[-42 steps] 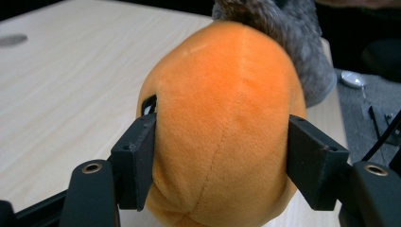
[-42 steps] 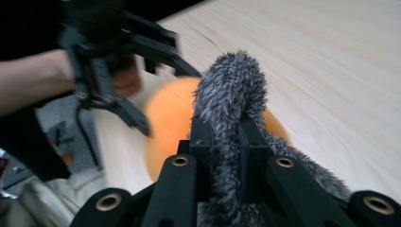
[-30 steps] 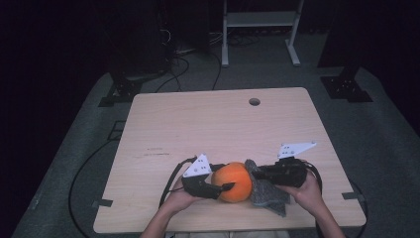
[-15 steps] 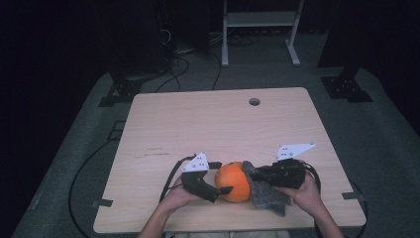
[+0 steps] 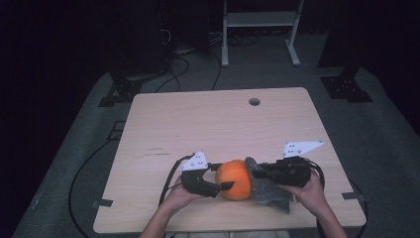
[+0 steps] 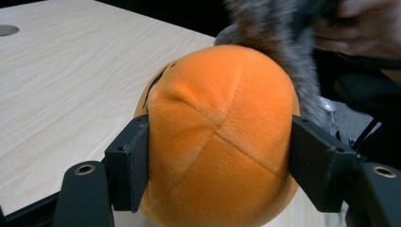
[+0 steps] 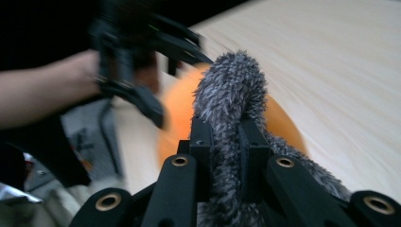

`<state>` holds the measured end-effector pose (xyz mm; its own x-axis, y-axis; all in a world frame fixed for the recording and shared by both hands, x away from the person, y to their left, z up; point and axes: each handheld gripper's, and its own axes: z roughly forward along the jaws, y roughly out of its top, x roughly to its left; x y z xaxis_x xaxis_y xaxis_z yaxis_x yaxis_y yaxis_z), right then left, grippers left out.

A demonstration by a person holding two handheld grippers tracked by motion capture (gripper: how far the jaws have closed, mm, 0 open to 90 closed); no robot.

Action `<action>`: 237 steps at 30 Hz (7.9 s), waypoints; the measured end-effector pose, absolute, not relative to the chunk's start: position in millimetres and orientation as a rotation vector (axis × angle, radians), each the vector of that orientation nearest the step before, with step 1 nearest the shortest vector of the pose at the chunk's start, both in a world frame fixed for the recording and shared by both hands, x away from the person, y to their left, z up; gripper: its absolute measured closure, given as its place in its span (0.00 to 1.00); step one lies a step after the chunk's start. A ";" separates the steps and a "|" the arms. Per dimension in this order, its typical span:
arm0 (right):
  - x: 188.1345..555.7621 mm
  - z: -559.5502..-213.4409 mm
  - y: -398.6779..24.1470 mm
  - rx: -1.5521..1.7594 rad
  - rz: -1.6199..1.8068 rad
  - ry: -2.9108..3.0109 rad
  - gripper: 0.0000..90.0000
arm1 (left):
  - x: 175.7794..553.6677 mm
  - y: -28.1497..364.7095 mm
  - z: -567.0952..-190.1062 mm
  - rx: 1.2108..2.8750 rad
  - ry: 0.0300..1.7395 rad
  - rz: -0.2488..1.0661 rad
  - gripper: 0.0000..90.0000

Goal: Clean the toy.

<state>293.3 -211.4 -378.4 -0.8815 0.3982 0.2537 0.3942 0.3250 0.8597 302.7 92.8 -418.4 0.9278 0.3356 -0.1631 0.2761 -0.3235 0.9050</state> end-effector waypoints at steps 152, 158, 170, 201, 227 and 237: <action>310.1 -413.1 -245.9 0.886 1.521 2.624 0.86 | 285.9 64.6 -426.6 2.058 0.489 0.227 0.53; 313.0 -417.3 -273.2 0.990 1.441 2.531 0.78 | 285.3 67.9 -420.4 2.004 0.512 0.258 0.55; 317.3 -432.4 -292.2 1.092 1.206 2.425 0.53 | 289.7 77.1 -416.8 1.961 0.557 0.305 0.55; 316.1 -425.6 -287.5 1.068 1.386 2.375 0.48 | 351.5 74.1 -415.1 1.917 0.734 0.480 0.33; 315.8 -425.0 -276.9 1.046 1.407 2.406 0.45 | 314.7 133.7 -413.5 1.858 0.822 0.509 0.17; 314.5 -424.6 -277.4 1.065 1.437 2.374 0.44 | 306.0 147.7 -427.6 1.880 0.850 0.487 0.17</action>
<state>314.5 -277.4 -424.6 -0.7309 0.6497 0.2090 0.4865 0.2812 0.8272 306.0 147.7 -427.6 0.6748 0.7373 -0.0320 0.3452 -0.2770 0.8968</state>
